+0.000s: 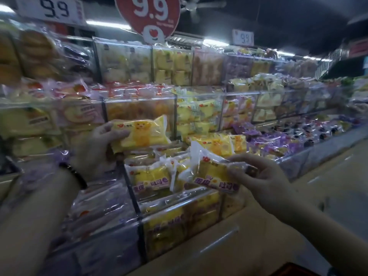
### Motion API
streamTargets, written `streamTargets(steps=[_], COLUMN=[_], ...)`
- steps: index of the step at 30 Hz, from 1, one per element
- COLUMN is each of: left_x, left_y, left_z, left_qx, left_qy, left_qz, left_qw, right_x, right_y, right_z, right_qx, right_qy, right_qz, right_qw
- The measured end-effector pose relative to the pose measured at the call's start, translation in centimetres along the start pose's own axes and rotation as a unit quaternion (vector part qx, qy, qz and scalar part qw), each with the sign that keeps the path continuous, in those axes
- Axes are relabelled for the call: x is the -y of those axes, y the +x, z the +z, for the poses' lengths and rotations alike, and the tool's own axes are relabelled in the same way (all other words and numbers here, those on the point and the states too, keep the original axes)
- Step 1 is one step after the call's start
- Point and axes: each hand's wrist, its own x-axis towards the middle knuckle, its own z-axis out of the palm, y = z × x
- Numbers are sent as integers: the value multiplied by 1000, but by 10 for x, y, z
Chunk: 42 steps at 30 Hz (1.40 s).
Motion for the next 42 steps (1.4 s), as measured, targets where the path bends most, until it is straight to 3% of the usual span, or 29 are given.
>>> streamTargets(steps=[3, 7, 13, 18, 21, 25, 27, 29, 31, 35, 42], left_x=[10, 15, 20, 22, 22, 26, 28, 30, 31, 33, 30], left_y=[3, 2, -4, -12, -14, -13, -13, -13, -15, -19, -22], left_z=[3, 5, 12, 19, 23, 23, 22, 24, 30, 38, 43], left_qx=[-72, -80, -54, -18, -9, -1, 9, 17, 32, 74, 113], left_qy=[-21, -17, 13, 33, 48, 72, 92, 108, 113, 158, 195], left_qz=[18, 25, 25, 30, 40, 44, 56, 63, 63, 94, 117], left_qw=[997, 996, 998, 999, 998, 996, 994, 992, 991, 980, 967], right_x=[11, 13, 2, 7, 6, 1, 4, 8, 11, 18, 13], right_y=[27, 49, 62, 61, 60, 61, 63, 68, 72, 73, 84], right_z=[34, 83, 115, 116, 123, 118, 108, 96, 86, 80, 77], right_qx=[52, 102, 63, 40, 98, 130, 82, -39, -103, 0, -22], right_qy=[-79, -201, -398, -415, -428, -353, -291, -270, -297, -365, -530], right_qz=[-15, -6, -50, -52, -52, -35, -14, -35, -76, -139, -291], right_qw=[995, 974, 914, 908, 897, 926, 953, 961, 946, 920, 796])
